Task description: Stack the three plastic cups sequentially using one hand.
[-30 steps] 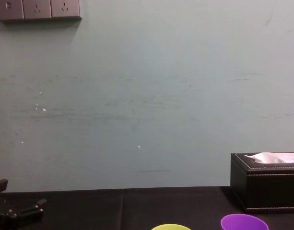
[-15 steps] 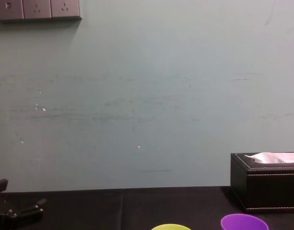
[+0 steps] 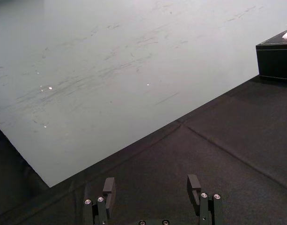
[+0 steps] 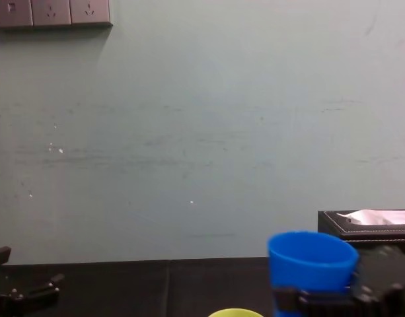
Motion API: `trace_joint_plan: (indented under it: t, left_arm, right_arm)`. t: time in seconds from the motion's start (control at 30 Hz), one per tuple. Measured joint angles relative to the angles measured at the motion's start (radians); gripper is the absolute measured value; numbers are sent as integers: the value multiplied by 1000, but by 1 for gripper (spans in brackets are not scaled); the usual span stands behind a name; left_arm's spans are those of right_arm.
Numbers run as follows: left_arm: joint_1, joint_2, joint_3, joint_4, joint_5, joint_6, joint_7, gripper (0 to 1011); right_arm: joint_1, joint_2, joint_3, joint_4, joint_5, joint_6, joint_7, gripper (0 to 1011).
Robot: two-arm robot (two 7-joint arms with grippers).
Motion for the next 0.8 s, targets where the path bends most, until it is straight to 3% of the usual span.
trace_joint_plan:
  t: [0.33, 0.8]
  left_arm:
    - [0, 0, 0, 0, 0, 0, 0, 1000]
    - [0, 0, 0, 0, 0, 0, 0, 1000]
  right_arm:
    - [136, -72, -89, 72, -7, 50, -3, 723]
    - [223, -127, -148, 179, -5, 49, 0, 723]
